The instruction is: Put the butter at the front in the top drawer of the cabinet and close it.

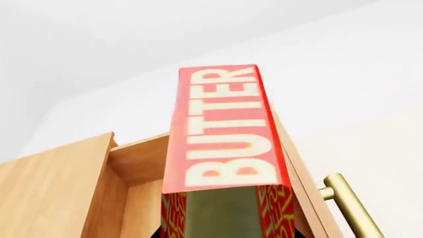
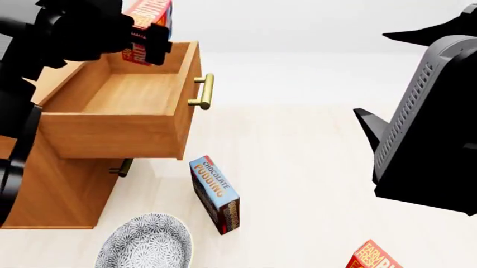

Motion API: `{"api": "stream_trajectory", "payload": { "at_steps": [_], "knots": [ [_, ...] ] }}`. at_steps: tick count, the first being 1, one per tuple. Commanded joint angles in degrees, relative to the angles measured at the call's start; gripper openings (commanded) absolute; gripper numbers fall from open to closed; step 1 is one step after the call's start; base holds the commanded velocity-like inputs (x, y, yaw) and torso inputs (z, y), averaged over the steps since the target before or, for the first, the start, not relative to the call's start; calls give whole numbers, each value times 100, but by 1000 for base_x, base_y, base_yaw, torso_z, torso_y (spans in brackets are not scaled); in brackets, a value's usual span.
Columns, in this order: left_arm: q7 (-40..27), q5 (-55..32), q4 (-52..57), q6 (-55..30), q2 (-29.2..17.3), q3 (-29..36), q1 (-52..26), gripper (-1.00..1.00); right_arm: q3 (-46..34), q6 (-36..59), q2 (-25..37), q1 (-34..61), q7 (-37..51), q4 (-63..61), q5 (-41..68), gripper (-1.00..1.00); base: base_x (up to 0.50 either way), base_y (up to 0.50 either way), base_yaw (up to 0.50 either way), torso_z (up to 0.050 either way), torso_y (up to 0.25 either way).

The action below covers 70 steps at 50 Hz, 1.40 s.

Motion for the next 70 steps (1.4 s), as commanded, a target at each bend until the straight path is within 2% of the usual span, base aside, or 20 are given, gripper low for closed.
{"api": "stream_trajectory", "payload": {
  "at_steps": [1,22,43,70],
  "knots": [
    [-45,255,-587,111,221,-128,-189,-100,-62,-7,11,34,61,-5,56,100,0,0,0,0,0],
    [132,366,-857,422,358,34,274,-100,-146,11,7,85,240,-12,262,100,0,0,0,0,1],
    [186,422,-1064,546,375,74,404,-100,-143,22,38,75,285,-10,313,100,0,0,0,0,1],
    [73,332,-555,340,200,95,802,-100,-119,32,38,78,239,-11,288,100,0,0,0,0,1]
  ]
}}
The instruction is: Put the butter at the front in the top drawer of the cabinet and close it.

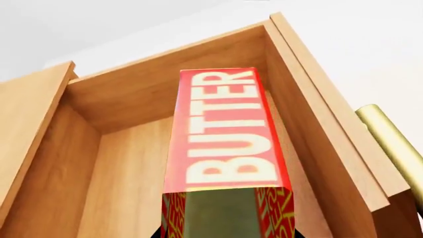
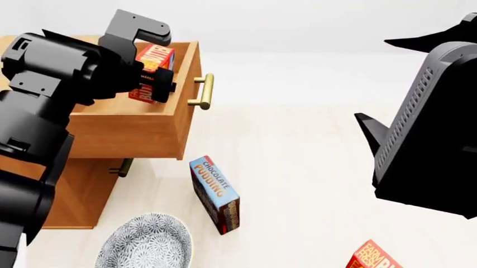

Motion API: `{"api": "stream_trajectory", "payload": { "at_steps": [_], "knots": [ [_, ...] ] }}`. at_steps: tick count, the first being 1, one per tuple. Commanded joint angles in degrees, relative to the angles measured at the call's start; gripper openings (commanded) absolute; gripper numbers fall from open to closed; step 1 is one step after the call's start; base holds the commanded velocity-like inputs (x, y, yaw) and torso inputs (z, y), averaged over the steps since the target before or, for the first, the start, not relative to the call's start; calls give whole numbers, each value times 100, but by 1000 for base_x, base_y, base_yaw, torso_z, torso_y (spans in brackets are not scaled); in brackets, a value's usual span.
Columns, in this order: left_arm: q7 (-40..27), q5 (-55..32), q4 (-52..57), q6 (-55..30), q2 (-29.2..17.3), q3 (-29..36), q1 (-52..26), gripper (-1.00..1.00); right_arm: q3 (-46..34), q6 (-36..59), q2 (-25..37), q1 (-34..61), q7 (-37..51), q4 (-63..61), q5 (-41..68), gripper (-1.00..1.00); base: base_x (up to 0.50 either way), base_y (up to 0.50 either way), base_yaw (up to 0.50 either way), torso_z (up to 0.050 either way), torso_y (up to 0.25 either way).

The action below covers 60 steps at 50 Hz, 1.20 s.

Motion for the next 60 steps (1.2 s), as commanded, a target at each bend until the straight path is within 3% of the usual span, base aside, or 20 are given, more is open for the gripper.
{"api": "stream_trajectory", "payload": {
  "at_steps": [1,7,8,28,47,60],
  "knots": [
    [-110,6,176,-63,-33,8,65,-100,13,3,5,-5,-23,1,-16,100,0,0,0,0,0],
    [-92,9,187,-65,-26,24,87,-100,-25,-15,10,-7,-3,2,-23,100,0,0,1,0,2],
    [-90,6,190,-67,-25,21,86,100,-29,-17,9,-9,5,2,-18,100,0,0,3,0,0],
    [-90,-14,295,-91,-43,-4,13,100,51,-9,-24,-47,-14,9,-10,100,0,0,0,0,0],
    [60,30,303,61,-31,-118,-796,100,182,30,-118,-142,-21,24,-12,100,0,0,0,0,0],
    [-502,-609,2105,-283,-460,-744,-670,100,304,172,-57,-106,369,14,324,100,0,0,0,0,0]
  ]
}}
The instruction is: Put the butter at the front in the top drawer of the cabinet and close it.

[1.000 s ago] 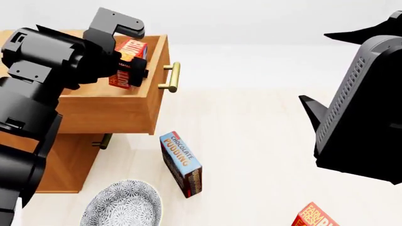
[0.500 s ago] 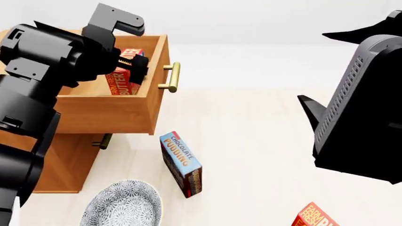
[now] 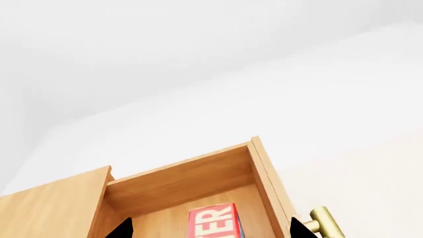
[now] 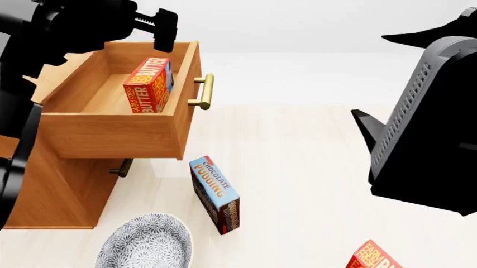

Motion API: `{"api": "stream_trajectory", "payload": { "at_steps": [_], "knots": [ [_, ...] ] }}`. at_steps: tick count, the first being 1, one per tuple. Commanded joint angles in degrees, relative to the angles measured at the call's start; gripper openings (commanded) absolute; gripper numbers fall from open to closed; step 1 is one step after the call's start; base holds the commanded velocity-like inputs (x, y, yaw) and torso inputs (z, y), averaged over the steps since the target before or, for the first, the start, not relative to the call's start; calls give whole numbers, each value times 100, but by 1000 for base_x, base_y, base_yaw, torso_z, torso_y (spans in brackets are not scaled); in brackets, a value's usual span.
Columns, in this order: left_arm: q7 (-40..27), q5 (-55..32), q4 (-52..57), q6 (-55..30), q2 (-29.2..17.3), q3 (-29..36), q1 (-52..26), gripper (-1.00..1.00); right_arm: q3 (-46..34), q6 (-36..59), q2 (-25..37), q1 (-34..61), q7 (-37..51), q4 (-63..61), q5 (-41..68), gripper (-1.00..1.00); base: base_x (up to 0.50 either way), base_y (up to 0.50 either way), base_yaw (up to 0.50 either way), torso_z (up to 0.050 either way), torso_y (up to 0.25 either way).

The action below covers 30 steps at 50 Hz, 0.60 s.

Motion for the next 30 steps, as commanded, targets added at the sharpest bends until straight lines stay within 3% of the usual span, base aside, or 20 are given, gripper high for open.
{"api": "stream_trajectory", "payload": {
  "at_steps": [1,11,30],
  "knots": [
    [-397,-507,1352,-305,-272,-441,110,100,79,128,72,55,267,-4,238,100,0,0,0,0,0],
    [-906,-1175,2762,-841,-177,-676,718,100,395,453,269,60,272,-7,347,100,0,0,0,0,0],
    [-1592,-1890,4039,-1342,350,-640,1558,100,678,782,456,134,90,-22,441,100,0,0,0,0,0]
  ]
}}
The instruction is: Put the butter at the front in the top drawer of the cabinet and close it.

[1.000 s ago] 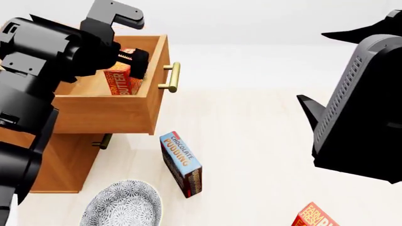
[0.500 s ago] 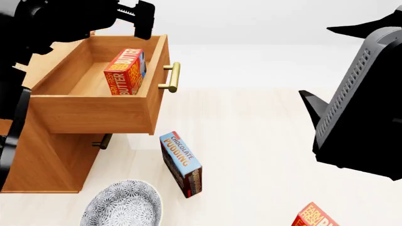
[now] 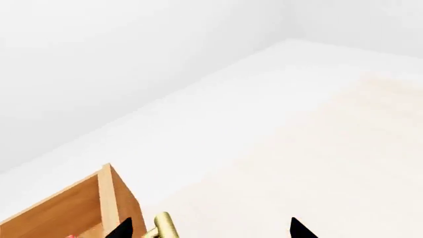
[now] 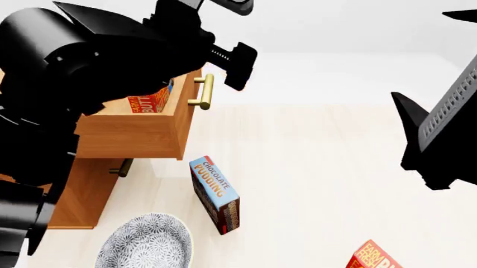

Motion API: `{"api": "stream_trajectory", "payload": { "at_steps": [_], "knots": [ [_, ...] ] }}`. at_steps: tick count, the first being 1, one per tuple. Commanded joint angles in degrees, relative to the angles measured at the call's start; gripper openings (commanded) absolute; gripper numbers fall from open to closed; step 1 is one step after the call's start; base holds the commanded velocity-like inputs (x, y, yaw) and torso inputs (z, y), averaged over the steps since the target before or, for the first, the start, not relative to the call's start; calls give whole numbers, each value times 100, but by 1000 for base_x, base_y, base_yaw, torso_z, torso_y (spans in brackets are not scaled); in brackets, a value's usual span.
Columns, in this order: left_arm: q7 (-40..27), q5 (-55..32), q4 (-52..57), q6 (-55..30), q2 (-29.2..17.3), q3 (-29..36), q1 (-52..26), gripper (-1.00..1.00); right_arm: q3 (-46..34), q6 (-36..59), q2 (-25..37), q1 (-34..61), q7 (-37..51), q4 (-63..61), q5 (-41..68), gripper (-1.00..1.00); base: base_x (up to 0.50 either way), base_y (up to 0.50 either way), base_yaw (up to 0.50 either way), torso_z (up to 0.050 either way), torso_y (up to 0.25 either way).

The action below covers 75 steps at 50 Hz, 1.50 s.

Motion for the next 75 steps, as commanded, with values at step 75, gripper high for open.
{"api": "stream_trajectory", "payload": {
  "at_steps": [75],
  "knots": [
    [-355,181,-147,644,-176,723,1835,100,-43,172,12,31,233,-6,350,100,0,0,0,0,0]
  ]
}}
